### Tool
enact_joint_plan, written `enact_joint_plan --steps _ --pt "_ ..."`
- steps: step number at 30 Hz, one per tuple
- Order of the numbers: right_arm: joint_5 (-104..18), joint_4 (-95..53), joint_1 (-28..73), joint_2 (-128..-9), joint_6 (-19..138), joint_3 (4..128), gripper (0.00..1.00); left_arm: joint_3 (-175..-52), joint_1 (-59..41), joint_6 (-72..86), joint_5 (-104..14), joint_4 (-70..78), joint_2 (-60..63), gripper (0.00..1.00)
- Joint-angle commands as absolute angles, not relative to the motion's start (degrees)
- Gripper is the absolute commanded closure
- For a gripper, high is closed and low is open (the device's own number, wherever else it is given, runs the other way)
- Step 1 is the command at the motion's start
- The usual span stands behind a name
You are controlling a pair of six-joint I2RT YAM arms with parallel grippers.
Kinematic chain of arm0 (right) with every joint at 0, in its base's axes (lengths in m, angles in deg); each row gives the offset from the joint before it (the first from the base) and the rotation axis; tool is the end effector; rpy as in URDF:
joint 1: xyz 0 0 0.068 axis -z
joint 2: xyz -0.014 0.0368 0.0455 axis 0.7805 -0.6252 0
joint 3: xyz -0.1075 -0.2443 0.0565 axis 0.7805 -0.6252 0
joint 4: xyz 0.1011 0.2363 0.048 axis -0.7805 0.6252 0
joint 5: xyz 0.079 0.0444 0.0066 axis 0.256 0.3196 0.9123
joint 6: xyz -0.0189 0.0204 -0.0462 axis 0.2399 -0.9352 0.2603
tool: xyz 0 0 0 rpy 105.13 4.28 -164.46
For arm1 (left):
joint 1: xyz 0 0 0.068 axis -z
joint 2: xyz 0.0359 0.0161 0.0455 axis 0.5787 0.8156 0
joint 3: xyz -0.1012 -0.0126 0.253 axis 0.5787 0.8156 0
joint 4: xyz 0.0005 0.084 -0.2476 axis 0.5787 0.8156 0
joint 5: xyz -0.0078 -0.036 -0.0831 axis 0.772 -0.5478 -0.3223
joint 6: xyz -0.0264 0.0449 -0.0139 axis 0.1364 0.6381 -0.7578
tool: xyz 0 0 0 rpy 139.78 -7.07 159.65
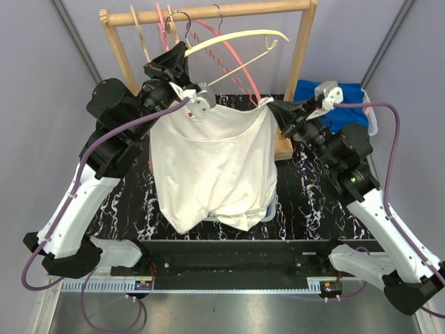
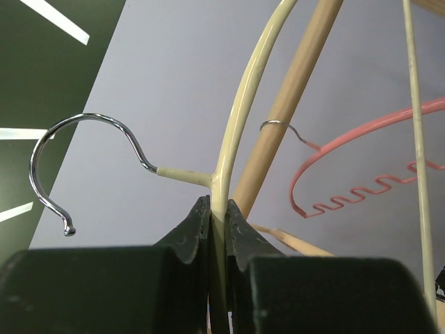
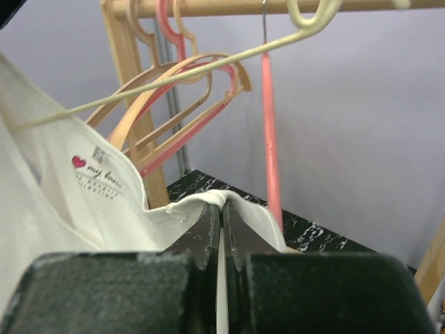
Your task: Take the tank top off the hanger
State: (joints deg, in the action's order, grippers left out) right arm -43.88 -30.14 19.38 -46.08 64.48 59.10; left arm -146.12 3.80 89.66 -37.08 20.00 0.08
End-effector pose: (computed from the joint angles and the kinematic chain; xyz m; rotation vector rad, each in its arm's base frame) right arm 0.1809 0.1176 0.4766 -0.4242 1.1895 0.5843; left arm 0.1767 -0.1441 0.5775 1.0549 0.7325 0.4744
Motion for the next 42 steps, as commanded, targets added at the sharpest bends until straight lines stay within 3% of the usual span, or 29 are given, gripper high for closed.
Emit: enact_joint_plan --steps 1,3,5,6,8,9,10,15,20,25,31,36,42 --pt "-36.5 -30.0 19.5 -39.4 61.0 51.6 1.0 -142.4 5.3 88.6 -41.5 14.4 -5.4 1.0" --pt "-31.8 -25.5 19.5 -38.2 60.7 47.4 1.0 -140.5 5.5 89.2 -42.5 13.7 -6.6 1.0" --pt "-29.4 -18.2 19.5 -37.9 61.4 45.0 0.88 -140.1 5.5 88.8 -43.1 13.5 -6.3 1.0" --pt "-28.7 -16.7 19.4 -37.8 61.9 44.3 0.71 -140.4 5.5 88.6 -43.2 13.2 -5.9 1.0" --pt "-28.6 -14.5 19.4 -36.5 62.9 43.2 0.57 -141.4 5.5 87.7 -44.1 13.2 -4.9 1.0" --pt "-30.1 -14.1 19.4 -35.0 63.4 43.4 0.38 -141.4 5.5 87.8 -44.4 13.0 -4.6 1.0" --pt "-30.4 -12.8 19.4 -34.4 64.0 44.1 0.29 -141.3 5.5 87.9 -44.7 12.8 -4.3 1.0" --pt "-30.8 -3.4 19.4 -32.3 70.1 58.7 0.16 -139.6 5.5 86.4 -47.4 13.6 -4.4 1.0" --pt "-27.1 1.7 19.4 -32.3 76.9 75.0 0.16 -132.3 5.7 86.6 -57.5 17.7 -10.0 1.0" --pt "-23.5 1.4 19.5 -34.0 80.8 82.6 0.19 -123.1 5.9 89.5 -69.9 21.2 -16.2 1.0" --pt "-11.2 10.2 19.4 -41.5 80.3 88.3 0.21 -122.2 6.3 87.8 -75.3 24.0 -17.4 1.0" --pt "-3.7 18.1 19.4 -50.0 79.0 93.1 0.38 -120.0 6.6 89.7 -79.0 24.0 -18.0 1.0" --pt "-3.0 16.2 19.4 -50.2 78.8 91.5 0.35 -118.5 7.8 92.6 -78.7 23.6 -17.9 1.0"
